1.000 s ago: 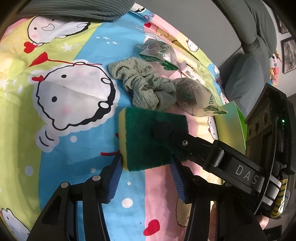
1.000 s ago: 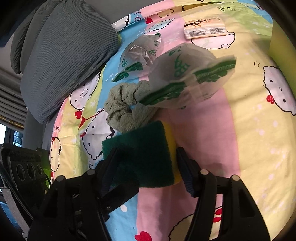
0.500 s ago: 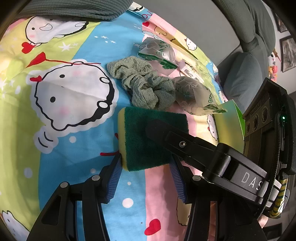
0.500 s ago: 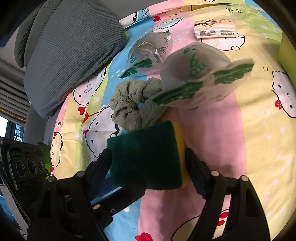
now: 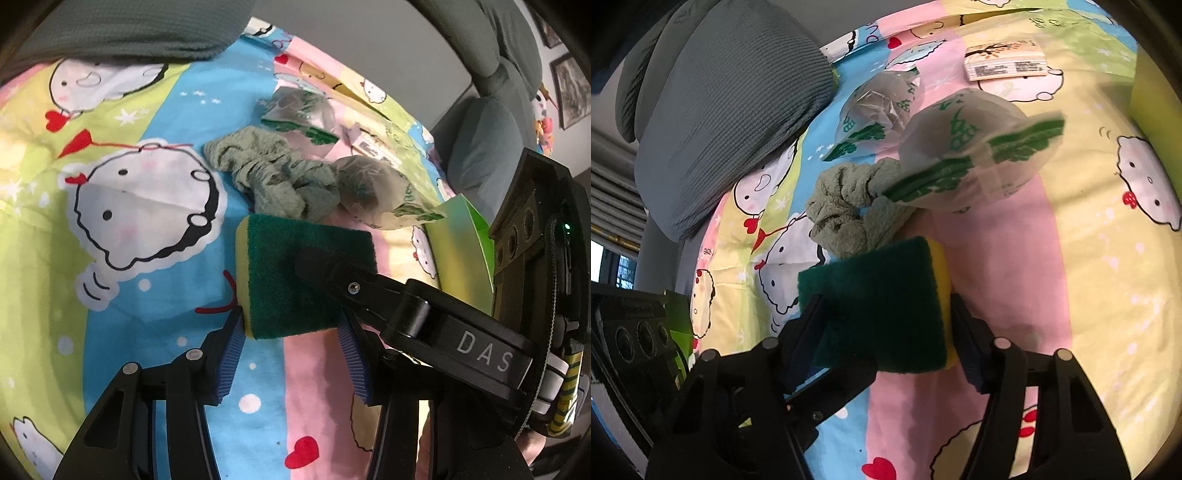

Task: Organize objects
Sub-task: 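Lift the held sponge with both grippers and carry it toward the box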

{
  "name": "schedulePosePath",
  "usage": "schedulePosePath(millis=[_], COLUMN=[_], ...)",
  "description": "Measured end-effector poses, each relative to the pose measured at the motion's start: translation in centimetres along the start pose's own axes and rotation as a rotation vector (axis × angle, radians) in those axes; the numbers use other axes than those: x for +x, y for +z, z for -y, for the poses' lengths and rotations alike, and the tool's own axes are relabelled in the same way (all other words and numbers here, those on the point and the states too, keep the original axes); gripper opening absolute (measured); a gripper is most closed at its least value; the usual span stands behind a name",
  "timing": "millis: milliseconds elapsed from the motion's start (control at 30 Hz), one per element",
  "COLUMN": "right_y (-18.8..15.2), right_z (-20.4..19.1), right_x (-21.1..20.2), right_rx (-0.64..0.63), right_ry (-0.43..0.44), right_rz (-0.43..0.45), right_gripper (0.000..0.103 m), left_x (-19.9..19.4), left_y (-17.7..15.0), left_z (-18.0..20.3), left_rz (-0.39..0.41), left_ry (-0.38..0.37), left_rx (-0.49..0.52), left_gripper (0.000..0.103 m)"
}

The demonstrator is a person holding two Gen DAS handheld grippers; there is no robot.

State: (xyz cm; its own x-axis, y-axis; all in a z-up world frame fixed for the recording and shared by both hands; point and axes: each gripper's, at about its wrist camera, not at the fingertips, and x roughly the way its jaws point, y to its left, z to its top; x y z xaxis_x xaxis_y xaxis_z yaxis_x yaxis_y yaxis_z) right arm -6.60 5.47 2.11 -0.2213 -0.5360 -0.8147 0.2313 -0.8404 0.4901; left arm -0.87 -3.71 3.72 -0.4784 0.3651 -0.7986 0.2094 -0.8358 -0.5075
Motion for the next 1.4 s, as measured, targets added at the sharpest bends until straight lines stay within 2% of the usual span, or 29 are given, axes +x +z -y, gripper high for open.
schedulePosePath(millis=[133,300,567,967,1300,1400], right_y=[-0.3,-1.0,-1.5,-2.3,-3.1,-3.5], right_z=[0.0,-0.4,-1.1,-1.0,-0.8,-0.4], right_x=[-1.3,-3.9,-8.2,-11.6,-13.7,-14.3], right_rx=[0.01,0.004,-0.032,-0.042,-0.033,-0.032], right_ry=[0.01,0.02,0.047,0.045,0.01,0.021], right_rz=[0.032,0.111,0.248,0.354,0.41,0.436], right_gripper=[0.064,0.064,0.065,0.065,0.065,0.065], left_x=[-1.1,-3.0,-5.0,-6.1,-6.6,-6.7], left_y=[-0.2,-0.8,-0.9,-1.7,-2.4,-2.8], left_z=[1.1,2.7,5.3,7.4,8.8,9.5], left_rz=[0.041,0.133,0.245,0.333,0.377,0.391], left_ry=[-0.01,-0.006,-0.047,-0.09,-0.14,-0.134], left_rx=[0.037,0.088,0.162,0.224,0.255,0.272], left_gripper=[0.051,0.051,0.051,0.051,0.051,0.051])
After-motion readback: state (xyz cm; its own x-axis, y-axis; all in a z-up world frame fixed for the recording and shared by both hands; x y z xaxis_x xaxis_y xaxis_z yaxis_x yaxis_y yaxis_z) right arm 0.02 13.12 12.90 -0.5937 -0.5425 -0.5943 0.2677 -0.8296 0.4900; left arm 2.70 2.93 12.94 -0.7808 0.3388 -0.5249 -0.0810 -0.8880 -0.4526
